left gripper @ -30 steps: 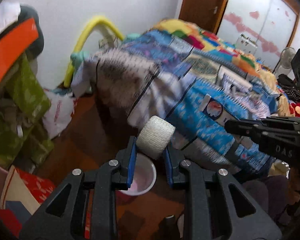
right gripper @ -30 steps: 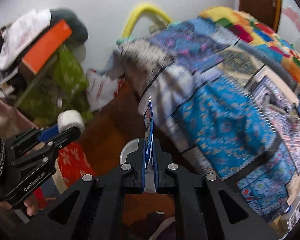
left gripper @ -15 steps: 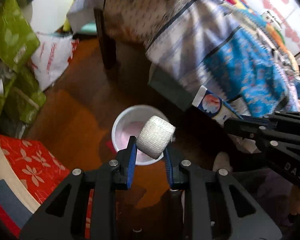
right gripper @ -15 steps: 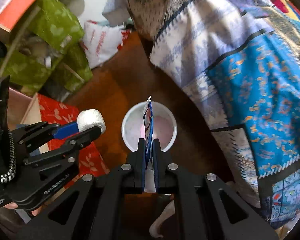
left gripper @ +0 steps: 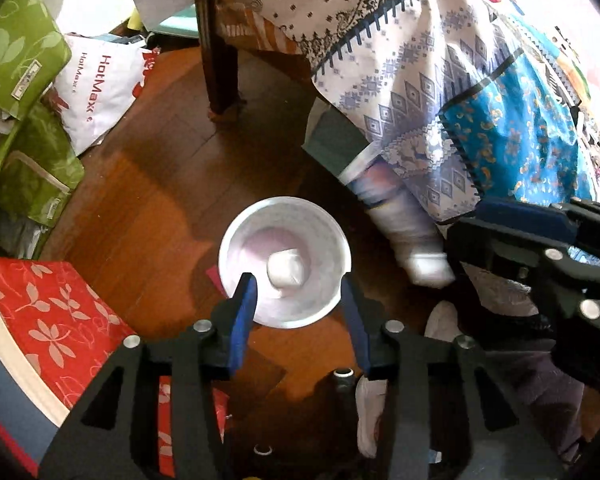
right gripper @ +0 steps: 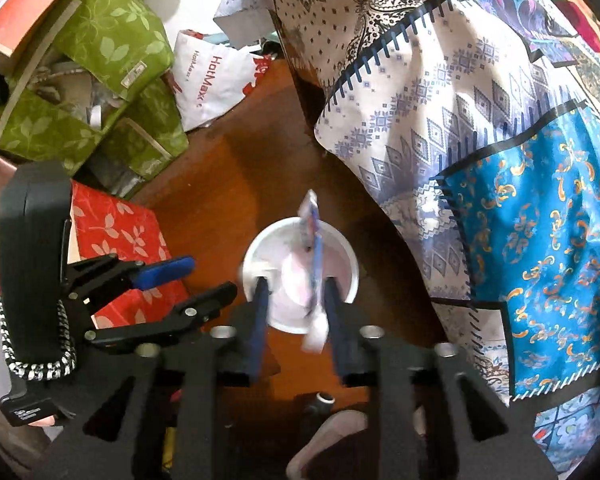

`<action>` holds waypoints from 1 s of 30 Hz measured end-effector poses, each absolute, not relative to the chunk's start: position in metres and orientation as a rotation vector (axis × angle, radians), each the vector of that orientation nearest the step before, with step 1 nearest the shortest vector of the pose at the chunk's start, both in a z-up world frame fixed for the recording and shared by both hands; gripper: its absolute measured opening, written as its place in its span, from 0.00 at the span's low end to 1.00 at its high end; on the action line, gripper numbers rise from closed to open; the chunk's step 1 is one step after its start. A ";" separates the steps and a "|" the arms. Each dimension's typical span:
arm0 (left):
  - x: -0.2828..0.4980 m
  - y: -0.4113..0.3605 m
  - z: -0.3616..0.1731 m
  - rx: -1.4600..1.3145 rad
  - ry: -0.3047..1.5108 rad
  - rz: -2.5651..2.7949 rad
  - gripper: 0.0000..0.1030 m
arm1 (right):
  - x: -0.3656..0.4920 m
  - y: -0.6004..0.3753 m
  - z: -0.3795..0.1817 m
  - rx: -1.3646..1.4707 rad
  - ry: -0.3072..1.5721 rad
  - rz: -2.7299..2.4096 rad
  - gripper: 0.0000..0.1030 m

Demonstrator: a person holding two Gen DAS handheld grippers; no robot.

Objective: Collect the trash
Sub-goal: 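Open the left tool over the white bucket while the right tool opens to drop the card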

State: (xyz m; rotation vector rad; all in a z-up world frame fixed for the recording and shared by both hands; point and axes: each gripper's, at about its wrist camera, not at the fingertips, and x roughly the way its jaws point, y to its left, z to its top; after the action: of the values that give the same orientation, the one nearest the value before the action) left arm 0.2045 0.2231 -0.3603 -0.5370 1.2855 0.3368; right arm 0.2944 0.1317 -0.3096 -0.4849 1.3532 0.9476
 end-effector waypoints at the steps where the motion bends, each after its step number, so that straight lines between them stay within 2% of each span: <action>1: 0.203 0.223 -0.358 -0.525 1.283 0.346 0.41 | 0.295 0.132 -0.310 -0.482 1.350 0.946 0.29; 7: 0.189 0.222 -0.340 -0.501 1.250 0.370 0.41 | 0.291 0.129 -0.306 -0.482 1.351 0.961 0.29; 16: 0.173 0.211 -0.291 -0.453 1.150 0.402 0.41 | 0.277 0.110 -0.274 -0.491 1.254 0.949 0.29; 30: 0.161 0.146 -0.168 -0.350 0.874 0.352 0.41 | 0.270 0.015 -0.158 -0.325 0.953 0.857 0.29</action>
State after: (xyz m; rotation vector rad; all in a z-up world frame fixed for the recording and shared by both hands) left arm 0.1608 0.1460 -0.1675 -0.3500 0.8742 0.3524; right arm 0.2702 0.0147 -0.1579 -0.3249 0.9529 0.8567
